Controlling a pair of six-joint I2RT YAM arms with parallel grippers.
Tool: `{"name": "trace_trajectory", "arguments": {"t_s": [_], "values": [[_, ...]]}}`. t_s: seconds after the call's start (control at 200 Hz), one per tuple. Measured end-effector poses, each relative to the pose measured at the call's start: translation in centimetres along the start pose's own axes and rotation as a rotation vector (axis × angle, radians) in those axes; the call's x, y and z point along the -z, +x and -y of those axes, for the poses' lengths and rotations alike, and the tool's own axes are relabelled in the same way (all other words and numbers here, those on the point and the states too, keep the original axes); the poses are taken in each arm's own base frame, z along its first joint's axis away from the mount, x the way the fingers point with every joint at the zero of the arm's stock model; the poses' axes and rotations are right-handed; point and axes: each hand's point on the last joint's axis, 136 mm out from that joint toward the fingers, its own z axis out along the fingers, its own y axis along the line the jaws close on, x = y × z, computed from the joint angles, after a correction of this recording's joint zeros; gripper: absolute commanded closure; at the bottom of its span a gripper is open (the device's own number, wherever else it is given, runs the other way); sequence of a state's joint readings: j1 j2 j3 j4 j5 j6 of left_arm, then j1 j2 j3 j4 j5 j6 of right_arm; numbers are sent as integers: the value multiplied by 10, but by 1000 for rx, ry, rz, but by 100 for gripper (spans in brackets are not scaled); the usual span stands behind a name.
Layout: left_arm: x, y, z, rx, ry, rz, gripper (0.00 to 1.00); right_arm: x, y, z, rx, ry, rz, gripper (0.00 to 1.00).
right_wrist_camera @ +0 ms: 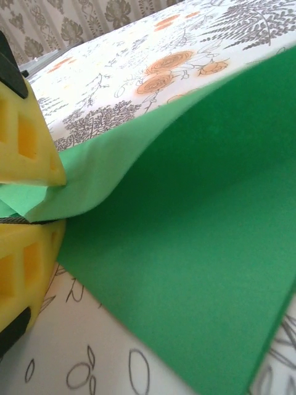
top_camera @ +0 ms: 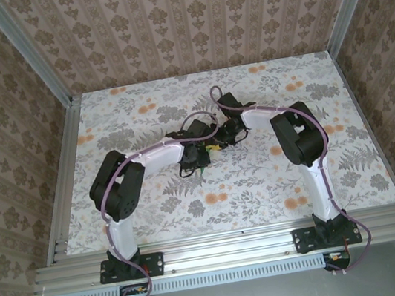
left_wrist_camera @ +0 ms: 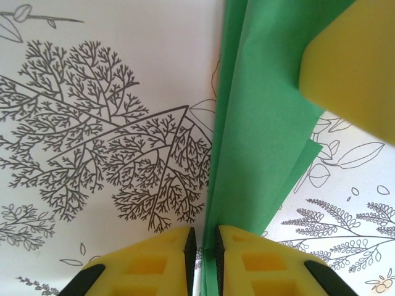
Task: Fold a paper plane with a square sheet of paper (pick it up from the middle)
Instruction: Fold the wing for the fifth time at the center of the table.
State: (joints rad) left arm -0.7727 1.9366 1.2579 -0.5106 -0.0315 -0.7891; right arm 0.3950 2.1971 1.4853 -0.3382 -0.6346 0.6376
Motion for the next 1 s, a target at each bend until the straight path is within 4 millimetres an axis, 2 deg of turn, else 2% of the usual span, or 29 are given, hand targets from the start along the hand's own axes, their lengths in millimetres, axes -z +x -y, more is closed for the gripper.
{"name": "trace_trajectory", "arguments": {"t_s": [0.175,0.315,0.505,0.625,0.785,1.0], "values": [[0,1,0,0,-3,-3,82,22,-14,9,-46,3,81,76],[-1,0,0,-1,-11,-12,82,37,-19,6,-39,-10,130,78],[-1,0,1,-9,-26,-18,83,26,0,2,-17,-24,101,87],[-1,0,0,-12,-33,-22,84,22,13,1,-17,-29,87,89],[-1,0,1,-16,-37,-26,84,36,26,-6,-3,-45,104,89],[-1,0,1,-16,-36,-26,84,46,19,-26,17,-117,145,90]]}}
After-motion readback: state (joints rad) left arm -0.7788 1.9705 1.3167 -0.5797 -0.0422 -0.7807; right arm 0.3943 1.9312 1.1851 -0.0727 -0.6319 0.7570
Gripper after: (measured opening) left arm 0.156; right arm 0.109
